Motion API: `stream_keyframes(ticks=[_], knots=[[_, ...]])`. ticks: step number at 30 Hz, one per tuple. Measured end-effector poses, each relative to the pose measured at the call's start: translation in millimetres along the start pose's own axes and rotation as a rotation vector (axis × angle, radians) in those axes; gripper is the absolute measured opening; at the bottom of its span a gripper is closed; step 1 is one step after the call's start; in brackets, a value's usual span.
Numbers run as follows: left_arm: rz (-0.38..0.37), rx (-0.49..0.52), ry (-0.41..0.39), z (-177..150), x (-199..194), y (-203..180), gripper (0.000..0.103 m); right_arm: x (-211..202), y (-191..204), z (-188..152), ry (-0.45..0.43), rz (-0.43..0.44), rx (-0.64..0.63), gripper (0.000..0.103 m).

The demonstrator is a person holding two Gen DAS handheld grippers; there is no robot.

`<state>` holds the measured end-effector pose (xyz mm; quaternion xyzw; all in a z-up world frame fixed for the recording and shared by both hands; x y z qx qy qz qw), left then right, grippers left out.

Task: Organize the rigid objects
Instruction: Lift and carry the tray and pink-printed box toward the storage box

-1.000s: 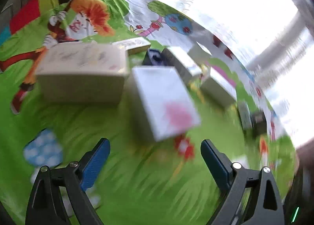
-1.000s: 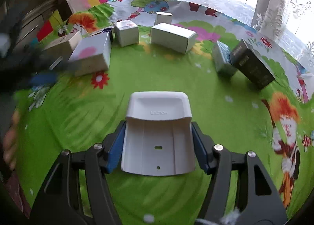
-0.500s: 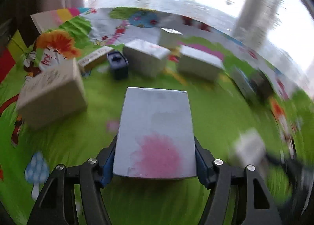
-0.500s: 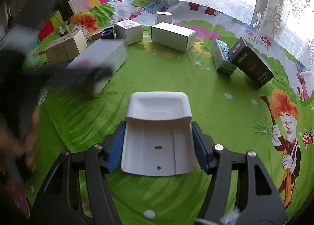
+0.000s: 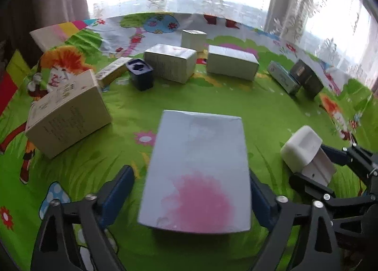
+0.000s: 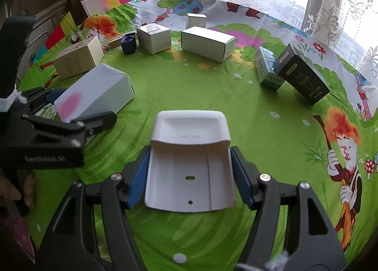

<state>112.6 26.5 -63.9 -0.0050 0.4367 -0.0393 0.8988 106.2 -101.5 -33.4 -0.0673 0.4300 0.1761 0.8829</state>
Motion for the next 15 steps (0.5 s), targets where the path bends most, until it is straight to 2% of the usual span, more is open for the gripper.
stream_keyframes(ticks=[1,4,7,13,14,15], knots=[[0.040,0.005,-0.007,-0.9,-3.5,1.9,0.065,-0.1,0.0,0.0,0.000,0.000,0.000,0.069],[0.023,0.027,-0.014,-1.7,-5.7,-4.0,0.065,-0.9,0.2,0.0,-0.007,-0.012,-0.008,0.067],[0.018,0.037,-0.012,-9.8,-12.8,-5.9,0.065,-10.7,-4.4,-3.0,-0.036,-0.057,0.061,0.067],[-0.025,0.106,-0.031,-38.3,-43.7,-31.9,0.065,-81.7,-24.3,-35.7,-0.239,-0.092,0.336,0.067],[-0.032,0.116,-0.044,-38.1,-50.5,-37.0,0.065,-89.1,-27.7,-42.2,-0.250,-0.099,0.363,0.067],[-0.044,0.125,-0.093,-32.1,-67.3,-45.4,0.065,-99.3,-32.1,-47.3,-0.272,-0.117,0.389,0.067]])
Point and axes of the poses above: each gripper's, at about its wrist camera, not at the fingertips, and x roughly the way its jaws point, y to its left, z to its top, the point moved 9 cm from there along x, roughly the way its jaws point, and after that the axes turned 6 degrees about x, right-handed, at the moved point
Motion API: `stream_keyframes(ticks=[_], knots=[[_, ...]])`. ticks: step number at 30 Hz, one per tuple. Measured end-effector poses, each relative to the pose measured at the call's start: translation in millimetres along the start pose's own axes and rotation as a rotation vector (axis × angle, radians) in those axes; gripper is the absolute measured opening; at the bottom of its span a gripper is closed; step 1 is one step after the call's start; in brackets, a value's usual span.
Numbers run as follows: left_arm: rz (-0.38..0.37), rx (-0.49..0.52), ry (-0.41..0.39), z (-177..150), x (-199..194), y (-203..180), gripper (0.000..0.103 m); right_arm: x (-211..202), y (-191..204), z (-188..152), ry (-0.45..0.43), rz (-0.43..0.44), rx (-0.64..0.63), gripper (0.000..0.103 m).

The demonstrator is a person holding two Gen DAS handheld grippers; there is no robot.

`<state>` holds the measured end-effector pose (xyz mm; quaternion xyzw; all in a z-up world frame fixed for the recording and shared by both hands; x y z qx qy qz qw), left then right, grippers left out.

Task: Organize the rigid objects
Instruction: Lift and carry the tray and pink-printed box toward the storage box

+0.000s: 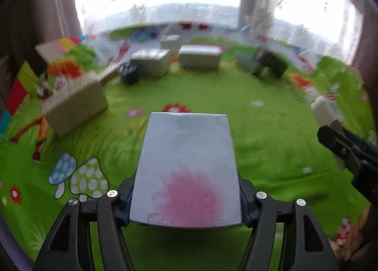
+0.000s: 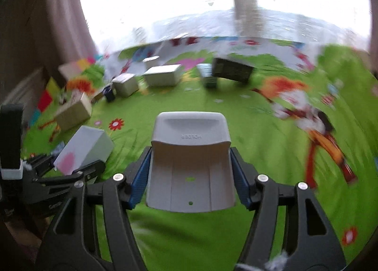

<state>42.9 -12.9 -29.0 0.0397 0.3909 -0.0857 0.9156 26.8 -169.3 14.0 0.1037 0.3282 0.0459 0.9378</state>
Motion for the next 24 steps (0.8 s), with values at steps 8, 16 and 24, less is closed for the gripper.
stream_keyframes(ticks=[8,16,24], knots=[[0.037,0.078,-0.513,75.9,-151.1,-39.2,0.066,-163.5,-13.8,54.9,-0.543,-0.114,0.003,0.067],[0.060,0.101,-0.721,73.1,-223.5,-48.7,0.066,-243.6,22.8,65.4,-0.778,-0.157,-0.130,0.067],[0.062,0.112,-0.721,64.9,-236.5,-47.0,0.066,-250.4,41.3,62.7,-0.789,-0.138,-0.180,0.067]])
Point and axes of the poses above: each gripper's, at about its wrist camera, not at the fingertips, and x roughly the way its jaws point, y to its left, z to its top, the point moved 9 cm from there along x, roughly the way its jaws point, and after that the axes turned 6 degrees about x, right-handed, at the moved point
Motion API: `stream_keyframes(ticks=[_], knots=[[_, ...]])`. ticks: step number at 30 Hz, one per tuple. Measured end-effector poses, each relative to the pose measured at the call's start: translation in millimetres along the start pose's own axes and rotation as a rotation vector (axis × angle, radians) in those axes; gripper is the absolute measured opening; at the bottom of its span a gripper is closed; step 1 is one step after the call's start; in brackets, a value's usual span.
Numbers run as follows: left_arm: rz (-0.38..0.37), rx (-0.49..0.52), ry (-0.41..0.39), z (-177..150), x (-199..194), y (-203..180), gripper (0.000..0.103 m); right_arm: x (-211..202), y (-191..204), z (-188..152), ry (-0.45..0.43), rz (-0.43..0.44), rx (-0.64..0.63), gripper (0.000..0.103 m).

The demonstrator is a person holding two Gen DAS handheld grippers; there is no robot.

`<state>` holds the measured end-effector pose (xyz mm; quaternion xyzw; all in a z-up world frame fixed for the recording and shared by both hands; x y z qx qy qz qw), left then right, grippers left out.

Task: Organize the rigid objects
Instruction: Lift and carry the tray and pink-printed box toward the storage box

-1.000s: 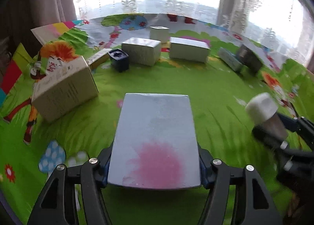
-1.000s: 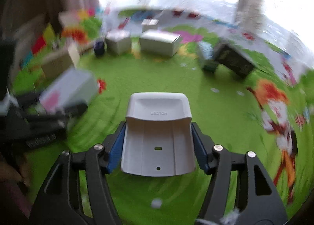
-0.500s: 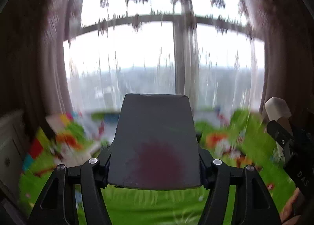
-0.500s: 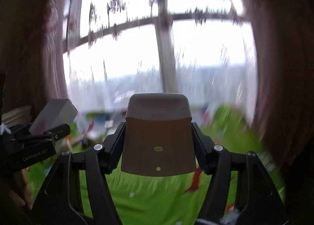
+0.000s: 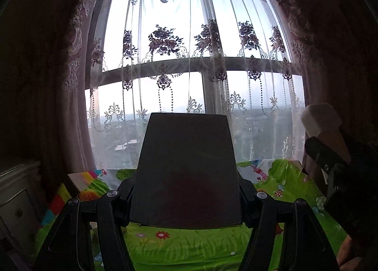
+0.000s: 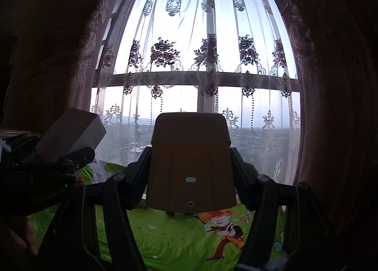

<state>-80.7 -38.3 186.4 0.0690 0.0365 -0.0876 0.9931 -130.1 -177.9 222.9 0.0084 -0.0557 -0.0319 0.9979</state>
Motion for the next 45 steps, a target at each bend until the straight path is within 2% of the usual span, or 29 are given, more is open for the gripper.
stream_keyframes(ticks=[5,11,25,35,45], knots=[[0.021,-0.004,0.013,-5.6,-4.8,11.0,0.066,2.2,10.7,-2.1,0.016,0.039,0.001,0.067],[0.084,-0.019,0.020,-10.1,-18.7,39.6,0.066,-3.3,38.8,-0.3,0.021,0.128,-0.006,0.067],[0.264,-0.065,0.062,-35.0,-71.6,121.9,0.066,-22.3,144.4,-4.0,0.047,0.434,-0.065,0.067],[0.387,-0.113,0.152,-71.4,-110.7,177.6,0.066,-45.9,224.9,-13.4,0.095,0.671,-0.106,0.067],[0.506,-0.261,0.289,-125.6,-149.8,243.6,0.066,-68.3,307.1,-30.8,0.182,0.903,-0.159,0.067]])
Point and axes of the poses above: each gripper's, at about its wrist camera, not at the fingertips, and x roughly the way its jaws point, y to its left, z to its top, the point moved 9 cm from there along x, roughly the way its jaws point, and after that the axes turned 6 degrees about x, right-handed, at the moved point
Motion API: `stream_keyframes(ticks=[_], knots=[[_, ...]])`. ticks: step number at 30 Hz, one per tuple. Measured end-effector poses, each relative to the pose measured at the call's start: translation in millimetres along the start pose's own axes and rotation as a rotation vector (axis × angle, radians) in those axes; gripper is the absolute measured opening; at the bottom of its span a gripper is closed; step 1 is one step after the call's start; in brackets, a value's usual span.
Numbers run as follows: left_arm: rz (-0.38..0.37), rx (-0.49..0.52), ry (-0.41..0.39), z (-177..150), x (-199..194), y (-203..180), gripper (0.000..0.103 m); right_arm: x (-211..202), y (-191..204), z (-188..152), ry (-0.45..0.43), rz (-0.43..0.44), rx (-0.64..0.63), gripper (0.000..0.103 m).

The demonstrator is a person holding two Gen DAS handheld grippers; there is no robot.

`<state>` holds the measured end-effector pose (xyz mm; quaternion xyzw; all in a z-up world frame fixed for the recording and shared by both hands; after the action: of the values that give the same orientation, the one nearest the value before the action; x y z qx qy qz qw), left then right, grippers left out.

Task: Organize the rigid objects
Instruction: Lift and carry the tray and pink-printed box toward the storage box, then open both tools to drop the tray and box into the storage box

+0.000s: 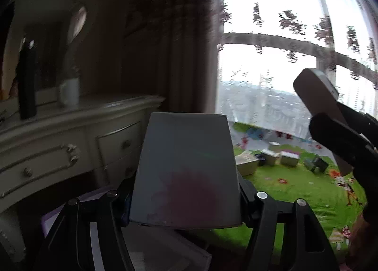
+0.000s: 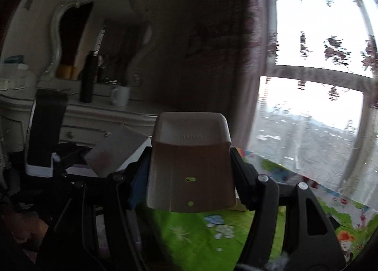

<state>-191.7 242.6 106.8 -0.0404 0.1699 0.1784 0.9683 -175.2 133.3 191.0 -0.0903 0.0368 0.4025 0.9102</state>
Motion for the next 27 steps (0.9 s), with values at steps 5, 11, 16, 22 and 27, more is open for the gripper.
stream_keyframes(ticks=[5,11,16,22,27], knots=[[0.041,-0.064,0.086,-25.9,4.0,33.6,0.066,23.3,36.0,-10.7,0.063,0.104,-0.028,0.067],[0.122,-0.134,0.226,-71.7,9.2,77.6,0.066,58.0,75.3,-29.0,0.172,0.223,-0.043,0.067],[0.177,-0.185,0.347,-107.5,12.8,106.1,0.066,76.6,115.7,-53.9,0.286,0.318,-0.055,0.067],[0.223,-0.256,0.473,-145.5,16.4,139.6,0.066,95.9,151.4,-95.0,0.430,0.386,-0.078,0.067],[0.230,-0.308,0.572,-172.7,20.7,155.6,0.066,100.9,167.7,-131.3,0.535,0.437,-0.080,0.067]])
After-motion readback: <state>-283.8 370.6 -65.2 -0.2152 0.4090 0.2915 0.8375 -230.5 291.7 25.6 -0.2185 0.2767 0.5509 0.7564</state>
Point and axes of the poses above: each gripper's, at about its wrist camera, not at the fingertips, and x roughly the way its jaws point, y to its left, z to its top, the point moved 9 cm from there along x, roughly the way its jaws point, and after that the axes turned 6 degrees about x, right-handed, at the moved point
